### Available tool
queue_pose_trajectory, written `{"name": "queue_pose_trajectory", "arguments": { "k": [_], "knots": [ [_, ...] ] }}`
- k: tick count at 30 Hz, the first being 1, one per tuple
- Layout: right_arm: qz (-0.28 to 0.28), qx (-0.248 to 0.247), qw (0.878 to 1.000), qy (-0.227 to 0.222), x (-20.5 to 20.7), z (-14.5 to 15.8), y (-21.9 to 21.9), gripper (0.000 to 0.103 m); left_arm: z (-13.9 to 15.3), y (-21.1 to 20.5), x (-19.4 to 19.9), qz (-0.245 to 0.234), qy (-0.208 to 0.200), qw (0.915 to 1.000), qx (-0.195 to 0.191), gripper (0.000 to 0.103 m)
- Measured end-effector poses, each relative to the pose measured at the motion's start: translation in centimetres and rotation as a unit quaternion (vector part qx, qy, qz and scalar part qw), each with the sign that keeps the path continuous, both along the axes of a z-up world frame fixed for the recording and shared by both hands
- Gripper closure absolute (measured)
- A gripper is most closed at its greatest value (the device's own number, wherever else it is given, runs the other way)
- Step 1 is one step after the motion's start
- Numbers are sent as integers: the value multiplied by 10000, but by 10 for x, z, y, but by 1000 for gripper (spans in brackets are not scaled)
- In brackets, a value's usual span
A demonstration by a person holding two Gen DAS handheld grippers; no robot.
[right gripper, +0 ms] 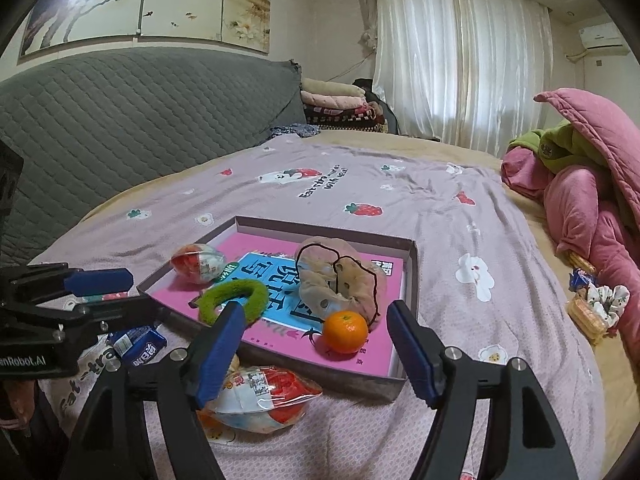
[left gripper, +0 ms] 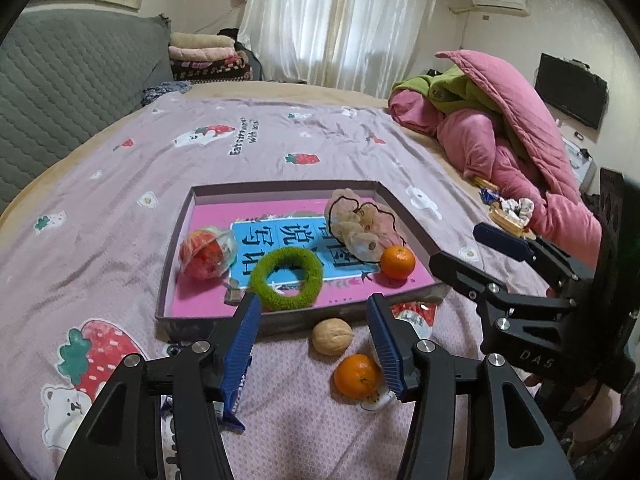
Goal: Organize objects
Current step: 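Move left gripper to orange on bed while right gripper approaches clear red-candy egg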
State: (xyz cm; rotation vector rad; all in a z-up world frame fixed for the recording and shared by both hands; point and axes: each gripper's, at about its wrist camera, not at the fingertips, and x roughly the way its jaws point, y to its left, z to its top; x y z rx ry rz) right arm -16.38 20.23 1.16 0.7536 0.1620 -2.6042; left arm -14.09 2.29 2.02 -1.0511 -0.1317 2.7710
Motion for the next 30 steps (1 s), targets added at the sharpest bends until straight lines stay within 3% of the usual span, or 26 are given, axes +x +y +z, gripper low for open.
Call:
{"name": "queue_pose_trajectory", "arguments": {
  "k": [30],
  "knots": [
    [-83, -28, 9999, -91, 22, -19, 2, 22, -46, 28, 36, -510, -237, 9981, -254, 46]
  ]
}}
